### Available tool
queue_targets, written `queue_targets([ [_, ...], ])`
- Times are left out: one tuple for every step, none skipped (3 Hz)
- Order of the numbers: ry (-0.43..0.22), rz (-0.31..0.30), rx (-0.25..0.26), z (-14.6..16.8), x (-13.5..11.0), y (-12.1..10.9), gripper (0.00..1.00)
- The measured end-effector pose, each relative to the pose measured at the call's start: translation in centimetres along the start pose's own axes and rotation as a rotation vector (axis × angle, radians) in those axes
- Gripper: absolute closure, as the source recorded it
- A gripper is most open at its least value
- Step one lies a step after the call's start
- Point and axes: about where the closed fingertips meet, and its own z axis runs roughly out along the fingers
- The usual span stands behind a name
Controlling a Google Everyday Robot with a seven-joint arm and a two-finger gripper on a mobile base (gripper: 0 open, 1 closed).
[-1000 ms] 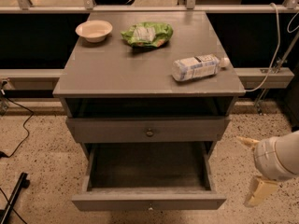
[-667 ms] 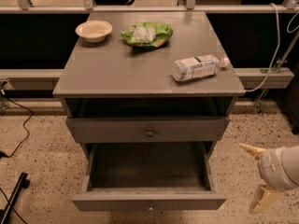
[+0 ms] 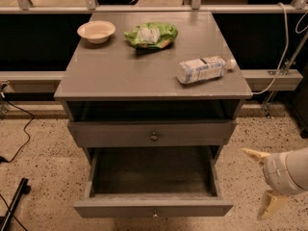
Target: Close middle drawer
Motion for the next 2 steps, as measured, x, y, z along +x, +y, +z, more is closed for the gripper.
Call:
queue_targets([
  [-0.061,-0.032,-0.049,5.9,-0.2,1.2,0.02],
  [-0.098,-0.044,-0.081,10.4,-0.2,2.5,0.25],
])
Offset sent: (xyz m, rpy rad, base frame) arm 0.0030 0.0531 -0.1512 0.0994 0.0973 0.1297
